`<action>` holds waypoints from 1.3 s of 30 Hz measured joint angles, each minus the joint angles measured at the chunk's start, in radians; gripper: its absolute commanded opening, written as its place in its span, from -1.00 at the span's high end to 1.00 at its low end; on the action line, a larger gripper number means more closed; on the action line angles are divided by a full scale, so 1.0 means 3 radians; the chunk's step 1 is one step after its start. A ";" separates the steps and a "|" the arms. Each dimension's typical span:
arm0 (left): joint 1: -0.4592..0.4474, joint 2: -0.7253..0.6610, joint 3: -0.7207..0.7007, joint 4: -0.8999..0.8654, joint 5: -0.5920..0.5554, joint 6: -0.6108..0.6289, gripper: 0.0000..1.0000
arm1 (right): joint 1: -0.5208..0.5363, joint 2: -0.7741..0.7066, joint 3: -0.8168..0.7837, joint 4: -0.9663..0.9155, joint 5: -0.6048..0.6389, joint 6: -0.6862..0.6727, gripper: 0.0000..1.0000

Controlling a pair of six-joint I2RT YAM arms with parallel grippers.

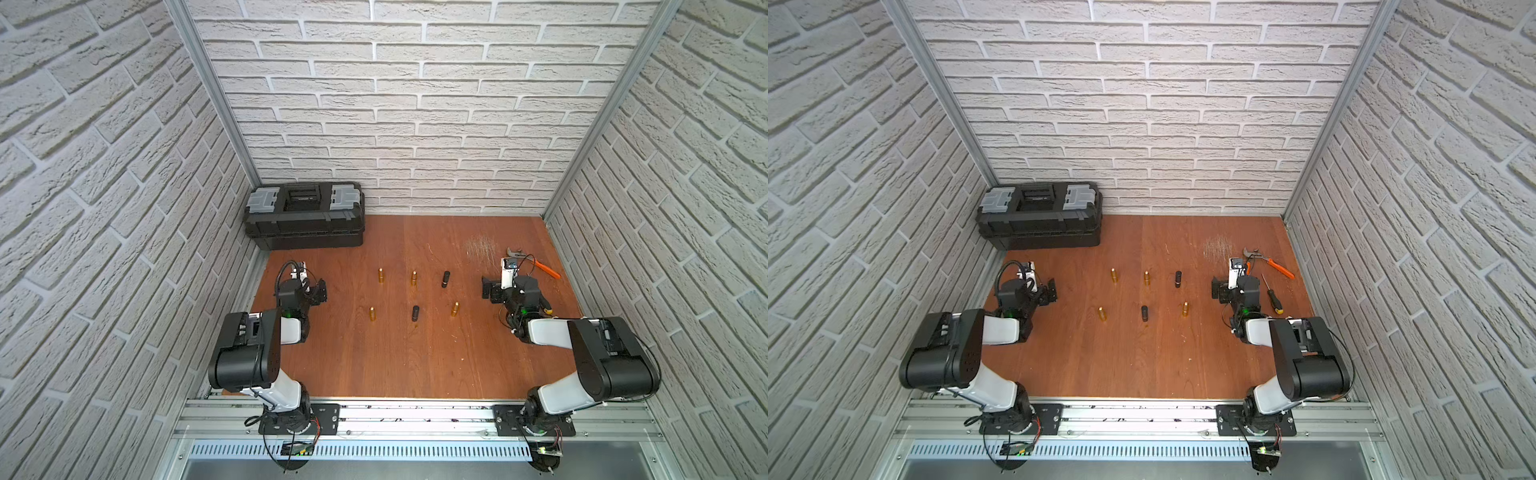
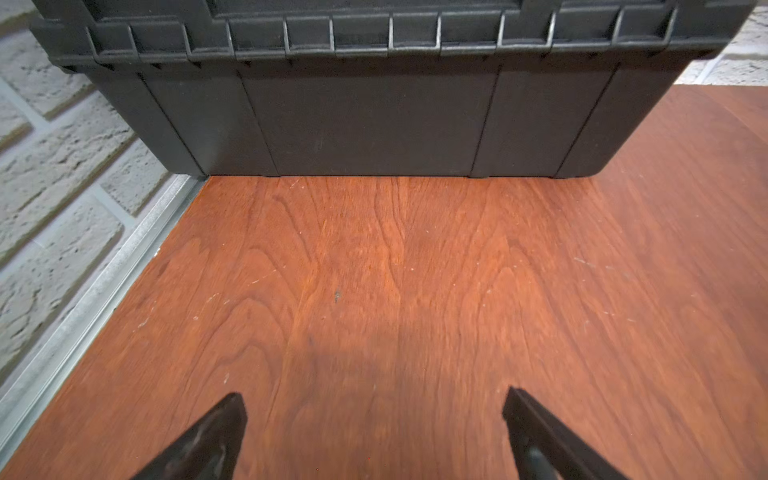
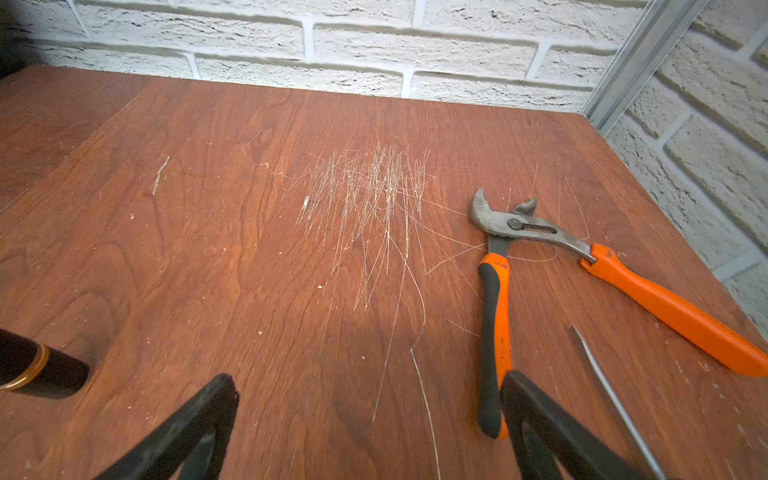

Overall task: Open the lipstick cap
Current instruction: Pick up the lipstick at the center of the board.

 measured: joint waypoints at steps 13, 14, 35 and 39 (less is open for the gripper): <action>0.0015 0.0000 0.0000 -0.0001 0.0037 -0.0006 -0.96 | -0.0001 0.0000 0.0000 0.0000 -0.0001 0.0000 -1.00; 0.0022 0.0000 0.0000 -0.0001 0.0047 -0.0009 -0.96 | -0.0003 0.0000 0.0000 0.0000 -0.0001 0.0000 -1.00; 0.0028 -0.0003 0.0013 -0.0034 0.0033 -0.0010 -0.96 | -0.0006 -0.0074 0.0126 -0.0356 -0.0013 0.0000 -1.00; 0.0013 -0.0052 0.0114 -0.0235 -0.0061 -0.0020 -0.96 | -0.0006 -0.0207 0.0607 -0.0992 -0.0042 0.0004 -1.00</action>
